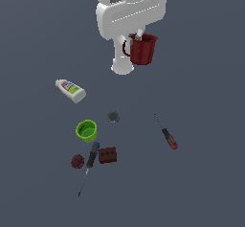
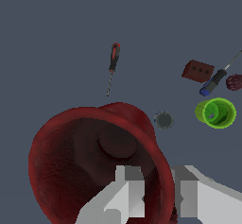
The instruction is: Pick up a designated object from a clutter of objects.
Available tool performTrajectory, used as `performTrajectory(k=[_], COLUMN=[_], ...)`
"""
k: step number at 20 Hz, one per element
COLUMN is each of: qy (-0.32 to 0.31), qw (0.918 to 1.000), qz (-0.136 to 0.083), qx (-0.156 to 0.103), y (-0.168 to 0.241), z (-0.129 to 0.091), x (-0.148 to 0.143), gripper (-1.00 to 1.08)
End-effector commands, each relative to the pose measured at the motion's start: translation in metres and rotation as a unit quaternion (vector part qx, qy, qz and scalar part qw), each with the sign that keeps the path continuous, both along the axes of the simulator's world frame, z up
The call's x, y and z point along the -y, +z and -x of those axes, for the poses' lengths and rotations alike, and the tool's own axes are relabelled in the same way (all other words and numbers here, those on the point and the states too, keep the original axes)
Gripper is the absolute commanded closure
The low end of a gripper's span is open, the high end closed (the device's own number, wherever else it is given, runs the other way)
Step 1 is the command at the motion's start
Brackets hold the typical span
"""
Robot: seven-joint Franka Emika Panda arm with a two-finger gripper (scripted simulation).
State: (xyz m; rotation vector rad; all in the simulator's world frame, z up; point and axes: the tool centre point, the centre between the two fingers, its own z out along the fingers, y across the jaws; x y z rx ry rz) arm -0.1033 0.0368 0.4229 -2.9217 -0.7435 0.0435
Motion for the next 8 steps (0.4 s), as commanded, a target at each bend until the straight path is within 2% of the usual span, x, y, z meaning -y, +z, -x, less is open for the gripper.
performTrajectory(k=[1, 8], qy=[-0.001, -0.001], qw=[1.0000, 1.0000], qz=[-0.001, -0.001], qx=[0.001, 0.001], y=[0.0114, 0.0212], z=[-0.0009, -0.0030], x=[-0.0074, -0.0147], gripper=[1.08, 1.08])
